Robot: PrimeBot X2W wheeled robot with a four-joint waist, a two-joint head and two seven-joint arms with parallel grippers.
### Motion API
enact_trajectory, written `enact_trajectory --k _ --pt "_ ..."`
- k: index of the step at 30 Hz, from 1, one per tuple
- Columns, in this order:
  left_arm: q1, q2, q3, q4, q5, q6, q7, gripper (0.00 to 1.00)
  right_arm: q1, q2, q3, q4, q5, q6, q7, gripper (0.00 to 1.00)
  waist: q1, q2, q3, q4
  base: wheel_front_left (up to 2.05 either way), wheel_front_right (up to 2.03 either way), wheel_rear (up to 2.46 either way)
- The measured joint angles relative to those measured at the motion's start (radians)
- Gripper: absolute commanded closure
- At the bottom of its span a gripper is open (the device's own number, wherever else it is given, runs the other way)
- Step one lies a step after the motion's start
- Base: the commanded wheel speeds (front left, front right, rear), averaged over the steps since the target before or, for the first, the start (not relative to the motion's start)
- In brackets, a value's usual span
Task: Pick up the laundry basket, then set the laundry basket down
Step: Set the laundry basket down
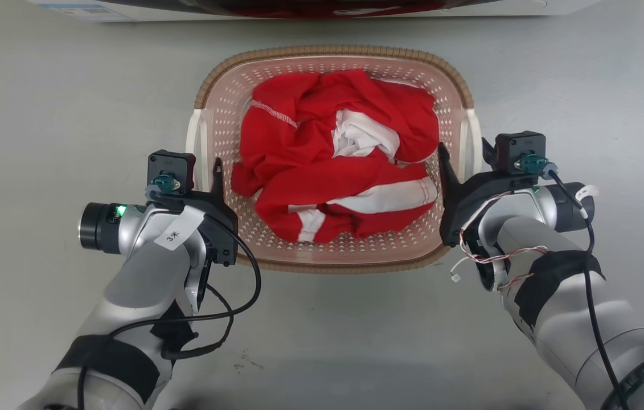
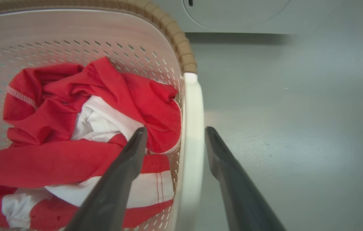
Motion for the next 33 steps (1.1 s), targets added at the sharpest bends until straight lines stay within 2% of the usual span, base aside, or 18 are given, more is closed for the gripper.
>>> enact_trajectory --k 18,33 --pt "-0.002 -0.005 0.007 0.016 0.000 0.009 -0.009 0.00 -0.014 0.007 -0.001 0.020 -0.007 0.001 -0.006 0.00 0.0000 0.0001 -0.032 0.002 0.00 0.00 0.00" --pt "0.039 -0.003 0.007 -0.013 0.018 0.008 -0.010 0.00 0.026 0.003 -0.064 0.005 -0.003 0.021 -0.007 0.00 0.0000 0.0001 -0.176 -0.005 0.00 0.00 0.00"
